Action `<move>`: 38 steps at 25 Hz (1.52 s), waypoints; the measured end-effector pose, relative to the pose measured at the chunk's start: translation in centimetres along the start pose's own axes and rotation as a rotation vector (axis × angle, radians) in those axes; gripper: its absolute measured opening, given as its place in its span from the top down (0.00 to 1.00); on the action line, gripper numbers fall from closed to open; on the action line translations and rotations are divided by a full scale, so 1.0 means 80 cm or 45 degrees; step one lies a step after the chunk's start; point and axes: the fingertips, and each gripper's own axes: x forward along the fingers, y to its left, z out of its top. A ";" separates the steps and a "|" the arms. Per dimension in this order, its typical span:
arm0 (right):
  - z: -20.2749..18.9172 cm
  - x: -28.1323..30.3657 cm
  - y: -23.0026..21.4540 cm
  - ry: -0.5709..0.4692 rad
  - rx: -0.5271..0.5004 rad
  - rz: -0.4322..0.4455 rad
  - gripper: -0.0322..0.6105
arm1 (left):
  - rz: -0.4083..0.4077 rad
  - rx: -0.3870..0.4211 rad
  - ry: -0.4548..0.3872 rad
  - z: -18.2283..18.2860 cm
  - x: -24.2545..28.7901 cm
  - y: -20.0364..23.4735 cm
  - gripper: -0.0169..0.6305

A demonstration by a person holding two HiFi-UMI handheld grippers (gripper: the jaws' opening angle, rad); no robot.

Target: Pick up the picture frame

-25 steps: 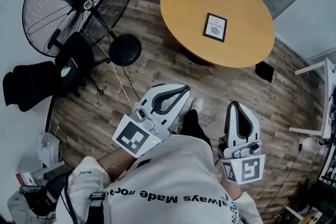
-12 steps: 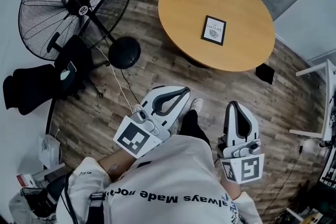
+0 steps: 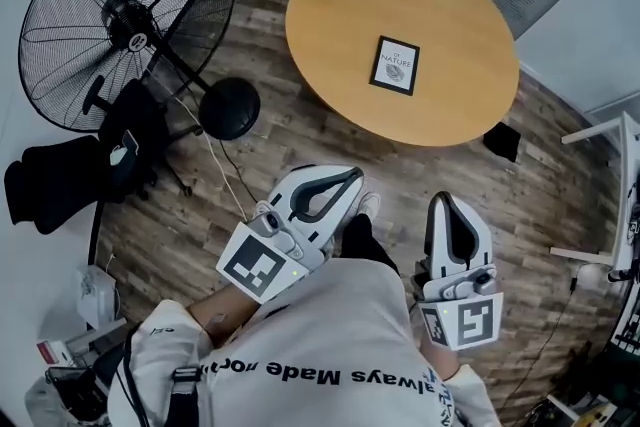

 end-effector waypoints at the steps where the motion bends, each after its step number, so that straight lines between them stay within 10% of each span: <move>1: 0.000 0.004 -0.007 0.002 0.000 -0.001 0.90 | 0.000 -0.002 0.002 -0.001 0.008 0.003 0.93; 38: -0.001 0.126 -0.285 0.004 0.030 0.068 0.90 | 0.107 0.044 0.056 -0.013 0.304 0.069 0.93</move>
